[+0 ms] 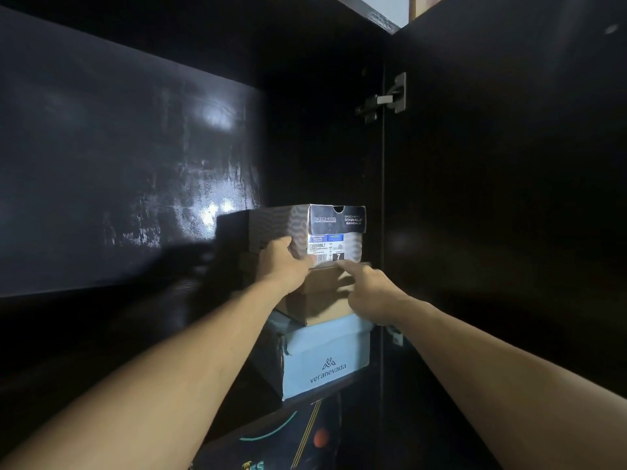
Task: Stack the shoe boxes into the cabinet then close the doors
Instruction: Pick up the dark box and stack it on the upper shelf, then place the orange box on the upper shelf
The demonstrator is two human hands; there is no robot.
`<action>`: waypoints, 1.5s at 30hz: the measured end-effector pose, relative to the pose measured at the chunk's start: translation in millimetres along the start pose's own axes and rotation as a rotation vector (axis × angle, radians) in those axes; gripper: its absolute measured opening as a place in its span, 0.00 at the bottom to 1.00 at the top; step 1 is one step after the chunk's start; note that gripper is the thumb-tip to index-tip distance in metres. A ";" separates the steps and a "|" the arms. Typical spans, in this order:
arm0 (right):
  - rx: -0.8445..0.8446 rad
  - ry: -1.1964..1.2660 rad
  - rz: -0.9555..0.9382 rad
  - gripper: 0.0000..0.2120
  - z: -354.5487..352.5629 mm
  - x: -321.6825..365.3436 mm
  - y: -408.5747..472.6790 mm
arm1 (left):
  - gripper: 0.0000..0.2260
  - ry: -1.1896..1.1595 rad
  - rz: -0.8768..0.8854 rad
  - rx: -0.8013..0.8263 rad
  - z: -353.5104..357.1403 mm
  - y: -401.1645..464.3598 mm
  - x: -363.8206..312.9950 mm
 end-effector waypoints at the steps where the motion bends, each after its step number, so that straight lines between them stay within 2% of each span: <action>1: -0.002 0.001 -0.001 0.34 -1.5 -2.4 0.5 | 0.17 0.014 -0.007 -0.001 0.3 -1.0 1.5; 3: 0.001 0.000 0.001 0.36 -6.7 -5.2 -2.5 | 0.16 0.044 -0.017 -0.010 1.2 -3.4 4.5; 7: -0.025 -0.034 0.036 0.21 -29.1 -11.1 -22.5 | 0.22 0.120 -0.004 -0.015 -2.4 -22.2 -4.8; 9: -0.037 -0.058 0.046 0.19 -39.9 -17.8 -38.2 | 0.25 0.187 0.018 -0.053 -7.3 -38.0 -13.5; 13: -0.025 -0.141 0.092 0.14 -69.6 -31.8 -95.2 | 0.20 0.226 0.040 -0.072 -13.0 -86.8 -43.4; 17: 0.036 -0.176 0.184 0.11 -100.8 -61.9 -193.2 | 0.08 0.130 0.038 0.220 16.1 -162.6 -83.5; 22: 0.139 -0.291 0.374 0.13 -130.5 -121.7 -304.6 | 0.25 0.117 0.074 0.761 78.6 -285.5 -125.6; 25: 0.149 -0.278 0.489 0.11 -148.9 -162.5 -365.0 | 0.24 0.096 0.107 0.997 113.8 -355.4 -151.6; 28: 0.138 -0.276 0.590 0.14 -160.3 -208.2 -417.9 | 0.17 0.121 0.189 1.176 146.2 -415.4 -173.2; 30: 0.142 -0.275 0.670 0.15 -163.7 -239.5 -449.6 | 0.19 0.130 0.197 1.272 169.8 -449.4 -178.7; 32: 0.150 -0.268 0.747 0.16 -165.2 -269.5 -477.9 | 0.22 0.134 0.197 1.346 193.3 -481.6 -180.0; 35: 0.143 -0.299 0.822 0.17 -163.3 -306.9 -513.2 | 0.21 0.133 0.173 1.419 219.8 -530.4 -174.6; 38: 0.154 -0.374 0.884 0.23 -156.8 -342.3 -538.1 | 0.19 0.073 0.065 1.480 245.7 -576.1 -151.1; 41: 0.190 -0.464 0.888 0.31 -154.2 -363.7 -550.5 | 0.25 0.017 -0.090 1.517 266.9 -614.8 -119.4; 45: 0.220 -0.473 0.867 0.36 -147.4 -384.2 -554.5 | 0.39 -0.050 -0.285 1.438 290.0 -655.3 -73.9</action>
Point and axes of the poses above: each hand's wrist, its own y-axis towards the middle knuckle, its own z-axis out of the palm, x = y × z, the point moved 7 cm from there along y, towards the middle knuckle, and after that the axes turned 6 degrees about z, right-handed, at the moved point
